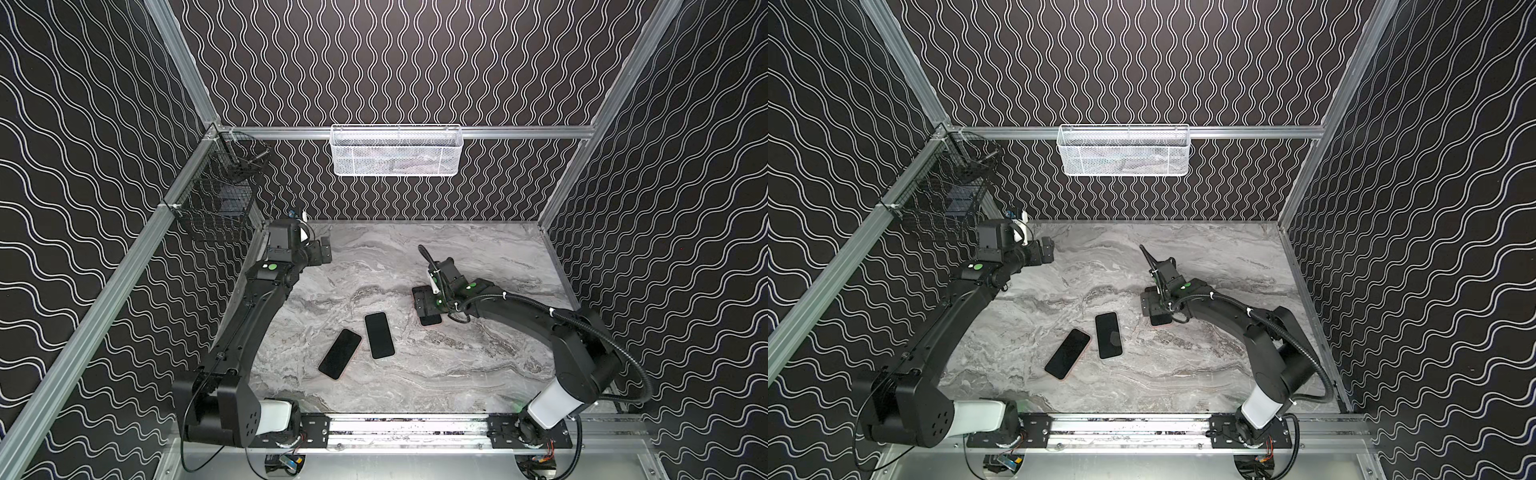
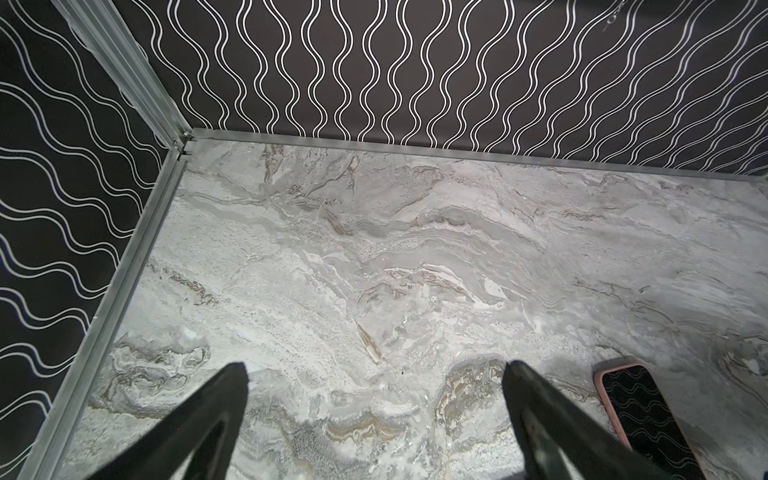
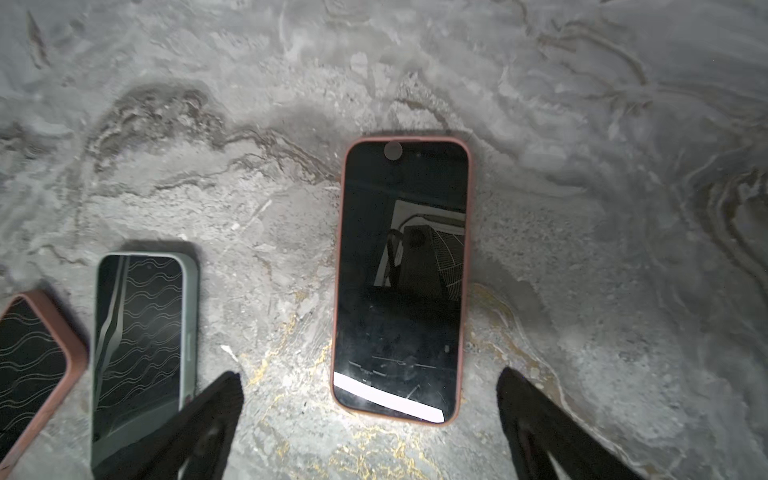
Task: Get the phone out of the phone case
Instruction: 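Reach the right gripper over the farthest pink-cased phone while raising the left arm, then lower the right gripper and close it on the pink-cased phone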
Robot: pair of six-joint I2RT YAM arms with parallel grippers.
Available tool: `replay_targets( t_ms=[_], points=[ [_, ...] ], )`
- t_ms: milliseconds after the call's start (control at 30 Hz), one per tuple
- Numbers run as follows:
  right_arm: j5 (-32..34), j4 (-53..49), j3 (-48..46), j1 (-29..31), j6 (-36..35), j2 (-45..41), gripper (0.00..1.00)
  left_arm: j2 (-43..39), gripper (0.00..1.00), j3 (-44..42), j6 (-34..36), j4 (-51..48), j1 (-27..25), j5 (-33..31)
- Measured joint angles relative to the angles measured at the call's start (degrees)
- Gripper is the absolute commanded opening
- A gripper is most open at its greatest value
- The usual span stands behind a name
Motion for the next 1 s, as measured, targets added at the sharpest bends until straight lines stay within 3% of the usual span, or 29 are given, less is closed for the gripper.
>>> replay_targets(
  t_ms=[1000],
  points=[
    [3.37,-4.35,7.28,0.44,1.14,12.11,0.91,-0.07,0.99,0.0,-2.89,0.28,0.04,4.39]
  ],
)
